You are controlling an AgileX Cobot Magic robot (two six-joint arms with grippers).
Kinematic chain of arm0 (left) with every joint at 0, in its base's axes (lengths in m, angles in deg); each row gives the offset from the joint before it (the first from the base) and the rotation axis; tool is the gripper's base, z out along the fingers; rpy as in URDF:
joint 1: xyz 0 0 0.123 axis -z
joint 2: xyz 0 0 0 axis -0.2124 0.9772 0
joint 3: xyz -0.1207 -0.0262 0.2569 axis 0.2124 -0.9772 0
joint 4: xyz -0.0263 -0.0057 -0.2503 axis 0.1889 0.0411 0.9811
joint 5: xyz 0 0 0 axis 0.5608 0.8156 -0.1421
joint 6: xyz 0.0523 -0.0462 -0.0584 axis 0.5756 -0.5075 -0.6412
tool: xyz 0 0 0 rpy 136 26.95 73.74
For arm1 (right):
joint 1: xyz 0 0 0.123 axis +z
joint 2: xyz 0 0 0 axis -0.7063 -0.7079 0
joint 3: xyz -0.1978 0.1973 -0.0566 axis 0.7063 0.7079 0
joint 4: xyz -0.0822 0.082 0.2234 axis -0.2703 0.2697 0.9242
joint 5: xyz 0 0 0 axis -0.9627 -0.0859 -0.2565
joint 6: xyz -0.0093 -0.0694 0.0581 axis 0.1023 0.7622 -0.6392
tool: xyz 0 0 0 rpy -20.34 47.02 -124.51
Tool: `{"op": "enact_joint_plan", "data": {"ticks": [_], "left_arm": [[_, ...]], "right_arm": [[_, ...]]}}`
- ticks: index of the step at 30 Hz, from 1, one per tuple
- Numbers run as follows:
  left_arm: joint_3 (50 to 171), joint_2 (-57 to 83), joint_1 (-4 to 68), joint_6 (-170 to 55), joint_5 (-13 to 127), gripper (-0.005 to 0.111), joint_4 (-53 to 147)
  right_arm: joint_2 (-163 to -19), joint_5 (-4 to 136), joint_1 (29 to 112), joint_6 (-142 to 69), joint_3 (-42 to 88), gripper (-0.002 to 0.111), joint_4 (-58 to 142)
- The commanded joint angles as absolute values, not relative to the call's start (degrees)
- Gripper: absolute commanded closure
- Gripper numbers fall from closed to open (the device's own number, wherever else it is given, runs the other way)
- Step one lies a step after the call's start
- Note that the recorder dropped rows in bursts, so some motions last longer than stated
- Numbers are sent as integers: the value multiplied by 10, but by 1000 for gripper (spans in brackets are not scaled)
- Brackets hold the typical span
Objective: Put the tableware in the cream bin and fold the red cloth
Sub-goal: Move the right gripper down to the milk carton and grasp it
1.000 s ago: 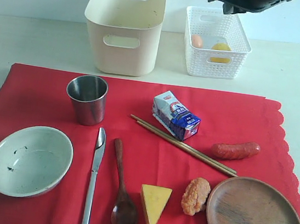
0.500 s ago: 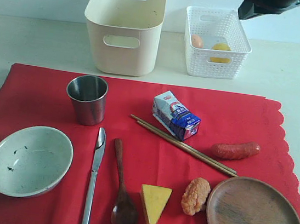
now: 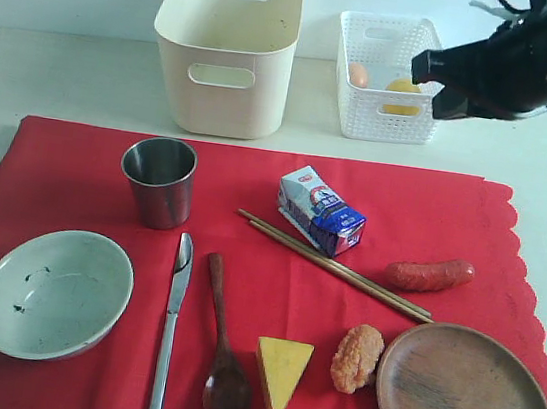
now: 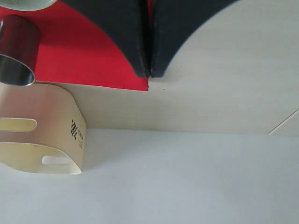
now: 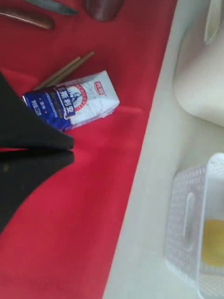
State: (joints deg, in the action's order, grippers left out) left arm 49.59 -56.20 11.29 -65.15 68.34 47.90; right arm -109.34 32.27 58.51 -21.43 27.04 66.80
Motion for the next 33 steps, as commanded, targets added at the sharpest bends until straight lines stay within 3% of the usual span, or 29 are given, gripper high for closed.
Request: {"op": "enact_joint_plan", "data": {"ticks": [1, 15, 20, 23, 26, 29, 33], "left_arm": [[496, -565, 116, -651, 685, 104, 479], [496, -565, 116, -651, 685, 104, 479], [496, -565, 116, -651, 685, 104, 479], [496, -565, 116, -651, 685, 104, 479], [496, -565, 116, -651, 685, 104, 479], [496, -565, 116, -651, 685, 104, 479], [496, -565, 116, -651, 685, 104, 479]], "right_arm": [[-1087, 326, 584, -97, 308, 108, 785], [-1129, 432, 699, -28, 330, 107, 807], [-1166, 496, 725, -30, 330, 86, 778], [-1191, 525, 730, -26, 330, 62, 771], [-1214, 528, 730, -2, 330, 45, 771], [-1242, 537, 730, 39, 330, 36, 771], [-1293, 563, 730, 62, 323, 36, 771]]}}
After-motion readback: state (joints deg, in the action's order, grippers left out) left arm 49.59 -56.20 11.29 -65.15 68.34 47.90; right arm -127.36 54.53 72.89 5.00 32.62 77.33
